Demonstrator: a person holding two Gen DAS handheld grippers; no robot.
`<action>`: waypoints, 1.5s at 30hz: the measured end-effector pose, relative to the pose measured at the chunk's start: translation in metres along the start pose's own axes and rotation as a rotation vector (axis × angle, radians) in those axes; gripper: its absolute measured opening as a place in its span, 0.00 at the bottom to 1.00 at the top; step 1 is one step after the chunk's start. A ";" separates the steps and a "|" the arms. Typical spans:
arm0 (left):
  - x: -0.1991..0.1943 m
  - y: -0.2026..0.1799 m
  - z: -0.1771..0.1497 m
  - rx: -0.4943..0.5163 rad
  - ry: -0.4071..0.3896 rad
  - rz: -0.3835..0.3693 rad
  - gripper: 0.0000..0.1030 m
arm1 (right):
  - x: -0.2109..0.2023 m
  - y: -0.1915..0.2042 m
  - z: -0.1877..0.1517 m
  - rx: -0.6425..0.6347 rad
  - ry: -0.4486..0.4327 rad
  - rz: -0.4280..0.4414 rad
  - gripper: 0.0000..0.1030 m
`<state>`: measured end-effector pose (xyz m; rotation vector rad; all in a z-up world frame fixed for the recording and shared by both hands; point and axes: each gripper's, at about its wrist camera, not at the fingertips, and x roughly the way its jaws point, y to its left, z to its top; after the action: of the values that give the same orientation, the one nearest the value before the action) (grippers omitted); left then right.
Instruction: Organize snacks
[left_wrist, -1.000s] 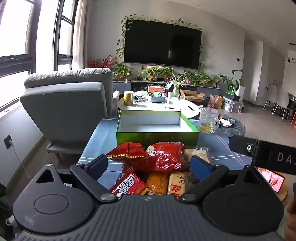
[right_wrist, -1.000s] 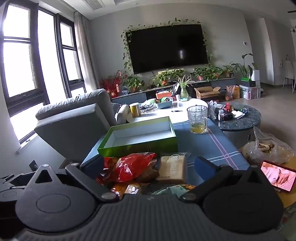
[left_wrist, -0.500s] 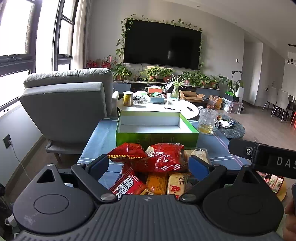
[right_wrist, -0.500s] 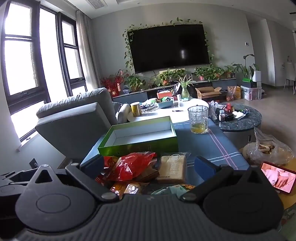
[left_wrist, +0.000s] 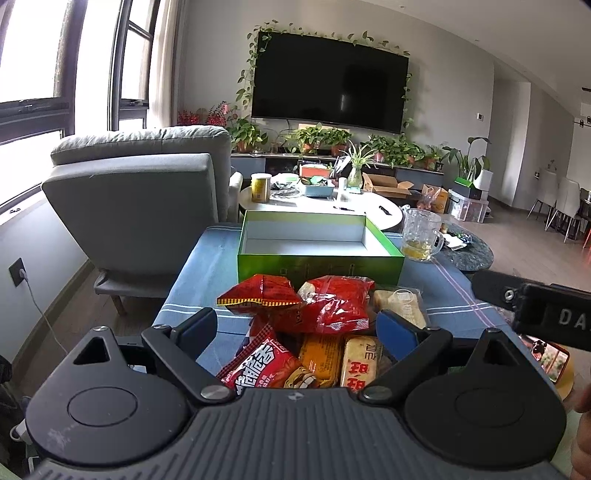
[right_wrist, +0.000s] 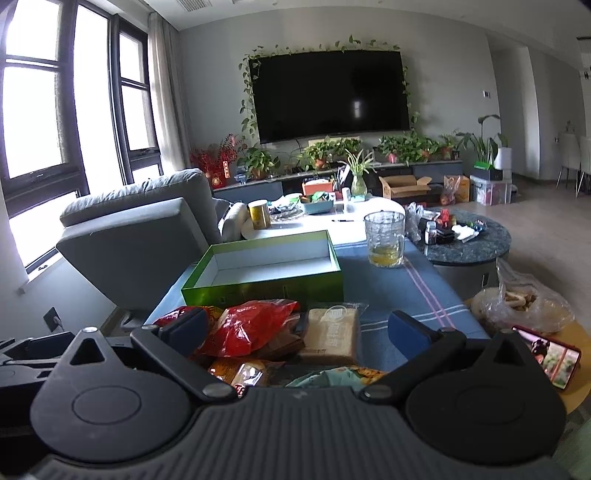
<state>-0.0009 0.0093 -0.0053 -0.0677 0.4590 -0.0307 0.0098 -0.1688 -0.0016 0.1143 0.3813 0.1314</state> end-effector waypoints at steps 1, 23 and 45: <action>0.000 0.001 0.000 -0.001 -0.001 0.001 0.90 | -0.001 0.000 0.000 0.000 -0.007 0.002 0.67; 0.002 0.006 -0.003 -0.030 0.017 0.025 0.89 | 0.001 0.011 -0.003 -0.035 -0.009 0.044 0.67; 0.001 0.012 -0.009 -0.065 0.006 -0.001 0.85 | 0.005 0.014 -0.006 -0.022 0.055 0.076 0.67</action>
<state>-0.0034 0.0212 -0.0144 -0.1321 0.4661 -0.0169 0.0104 -0.1538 -0.0065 0.1038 0.4306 0.2137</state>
